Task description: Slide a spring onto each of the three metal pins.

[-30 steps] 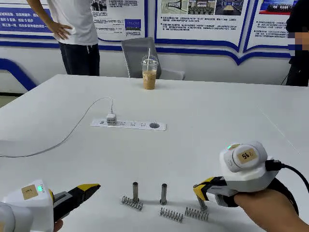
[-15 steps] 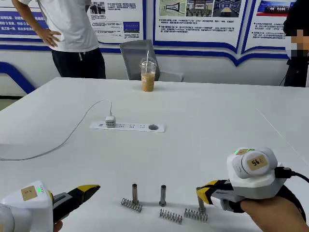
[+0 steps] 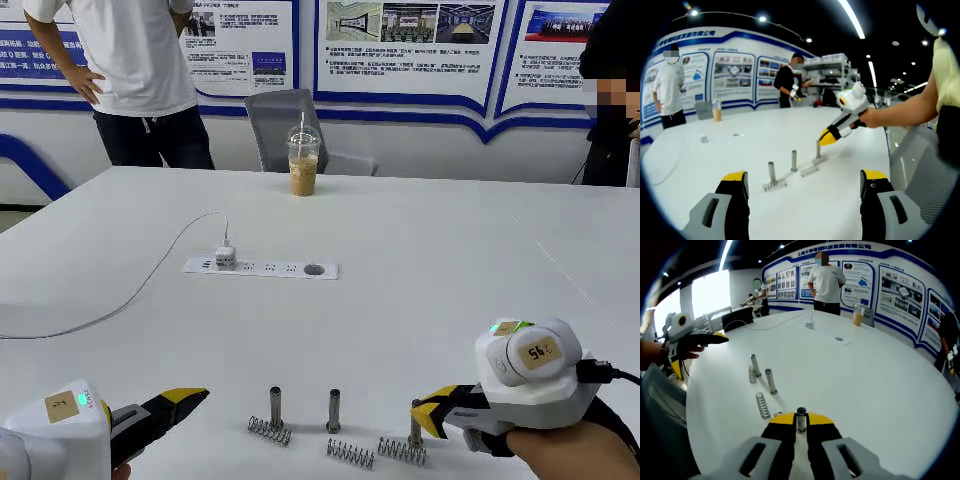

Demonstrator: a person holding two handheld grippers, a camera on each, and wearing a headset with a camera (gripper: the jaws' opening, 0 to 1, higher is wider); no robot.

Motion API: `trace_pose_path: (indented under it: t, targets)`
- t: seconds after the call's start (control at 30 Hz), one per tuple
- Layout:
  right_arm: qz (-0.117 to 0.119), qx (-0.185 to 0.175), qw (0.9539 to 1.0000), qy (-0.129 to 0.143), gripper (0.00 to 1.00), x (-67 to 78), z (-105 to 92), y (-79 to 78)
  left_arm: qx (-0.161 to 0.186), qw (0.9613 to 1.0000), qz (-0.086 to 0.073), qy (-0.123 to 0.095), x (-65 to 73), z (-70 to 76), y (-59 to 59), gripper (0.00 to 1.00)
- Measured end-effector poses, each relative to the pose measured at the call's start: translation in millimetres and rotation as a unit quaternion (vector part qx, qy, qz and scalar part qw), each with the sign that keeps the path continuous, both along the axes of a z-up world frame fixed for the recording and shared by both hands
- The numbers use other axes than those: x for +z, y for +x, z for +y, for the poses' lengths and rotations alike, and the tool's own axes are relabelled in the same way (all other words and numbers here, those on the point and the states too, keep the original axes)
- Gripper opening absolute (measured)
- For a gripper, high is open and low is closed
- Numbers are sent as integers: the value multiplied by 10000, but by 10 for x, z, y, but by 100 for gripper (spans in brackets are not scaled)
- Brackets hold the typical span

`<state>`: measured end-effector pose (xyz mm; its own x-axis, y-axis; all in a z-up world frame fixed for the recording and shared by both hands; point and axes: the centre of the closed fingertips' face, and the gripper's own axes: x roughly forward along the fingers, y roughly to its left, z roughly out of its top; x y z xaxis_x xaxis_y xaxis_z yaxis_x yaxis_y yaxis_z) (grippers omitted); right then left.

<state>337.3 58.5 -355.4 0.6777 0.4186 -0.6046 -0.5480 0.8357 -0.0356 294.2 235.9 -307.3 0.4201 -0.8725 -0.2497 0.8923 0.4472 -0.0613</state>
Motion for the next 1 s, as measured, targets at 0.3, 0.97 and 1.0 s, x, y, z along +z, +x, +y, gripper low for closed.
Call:
trace_pose_path:
  t: [0.3, 0.97, 1.0]
  targets:
    - [128, -21, 9999, -71, 9, -132, -21, 31, 6, 10000, 2, -3, -5, 5, 4, 94]
    - [125, 44, 9999, -35, 10, -150, 52, 87, 26, 10000, 6, 7, -18, 15, -2, 93]
    - [127, 46, 9999, -28, 11, -147, 51, 83, 22, 10000, 7, 4, -18, 12, -4, 93]
